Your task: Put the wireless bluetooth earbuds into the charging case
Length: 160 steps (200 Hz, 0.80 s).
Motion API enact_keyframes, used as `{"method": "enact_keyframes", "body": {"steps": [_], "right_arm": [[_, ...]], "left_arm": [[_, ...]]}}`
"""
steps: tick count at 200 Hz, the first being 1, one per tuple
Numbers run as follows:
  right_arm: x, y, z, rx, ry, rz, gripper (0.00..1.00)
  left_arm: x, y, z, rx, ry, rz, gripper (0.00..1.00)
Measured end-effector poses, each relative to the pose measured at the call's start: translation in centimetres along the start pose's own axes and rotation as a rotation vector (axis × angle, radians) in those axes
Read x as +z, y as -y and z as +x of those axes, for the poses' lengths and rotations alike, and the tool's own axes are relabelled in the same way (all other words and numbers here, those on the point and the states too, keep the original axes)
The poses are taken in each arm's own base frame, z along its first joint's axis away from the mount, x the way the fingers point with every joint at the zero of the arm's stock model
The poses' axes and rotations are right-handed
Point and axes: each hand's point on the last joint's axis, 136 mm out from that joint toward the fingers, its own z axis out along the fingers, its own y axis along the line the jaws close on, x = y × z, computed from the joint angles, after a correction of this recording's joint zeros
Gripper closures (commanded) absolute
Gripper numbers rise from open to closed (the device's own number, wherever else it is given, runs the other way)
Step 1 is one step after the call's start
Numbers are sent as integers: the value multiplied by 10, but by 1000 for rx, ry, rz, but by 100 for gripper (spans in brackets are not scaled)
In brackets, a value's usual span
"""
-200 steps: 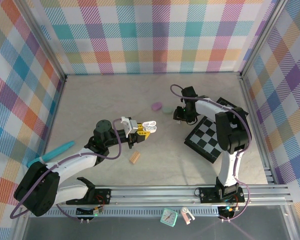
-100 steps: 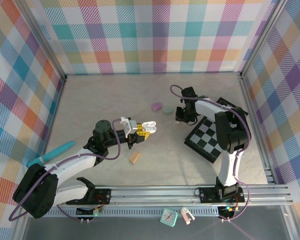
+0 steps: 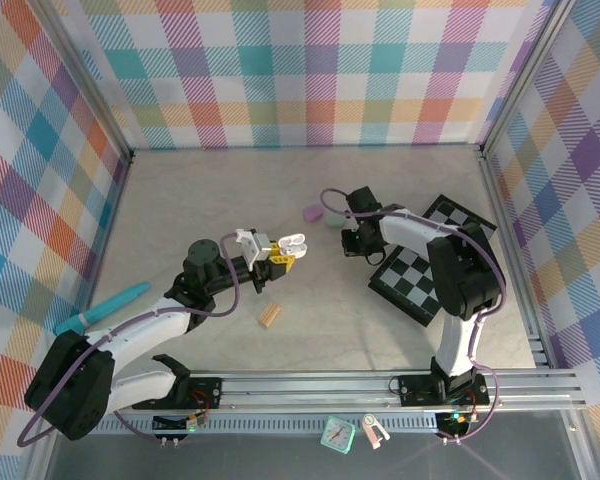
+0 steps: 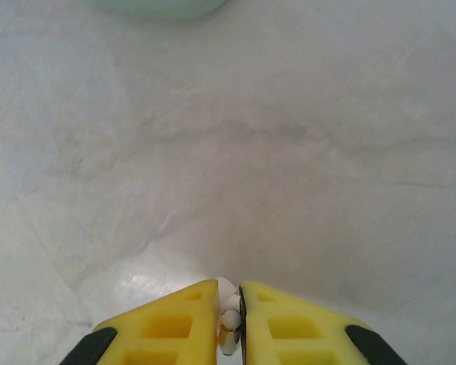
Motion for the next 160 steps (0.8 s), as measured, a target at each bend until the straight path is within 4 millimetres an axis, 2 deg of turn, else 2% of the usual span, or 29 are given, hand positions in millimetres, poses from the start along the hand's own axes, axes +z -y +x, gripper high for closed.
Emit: {"method": "enact_keyframes", "body": {"steps": [38, 58, 83, 127, 160], "right_arm": [[2, -15, 15, -102, 16, -2, 71], [2, -21, 23, -131, 22, -7, 65], [-7, -27, 26, -155, 61, -30, 59], [-28, -33, 12, -117, 177, -77, 53], [-29, -30, 0, -57, 193, -109, 51]], "left_arm": [[-12, -38, -1, -23, 7, -195, 100], [-17, -50, 0, -33, 7, -254, 100], [-19, -55, 0, -45, 9, -279, 100], [-18, -57, 1, -65, 9, -286, 100], [-18, -57, 1, -69, 10, -286, 100]]}}
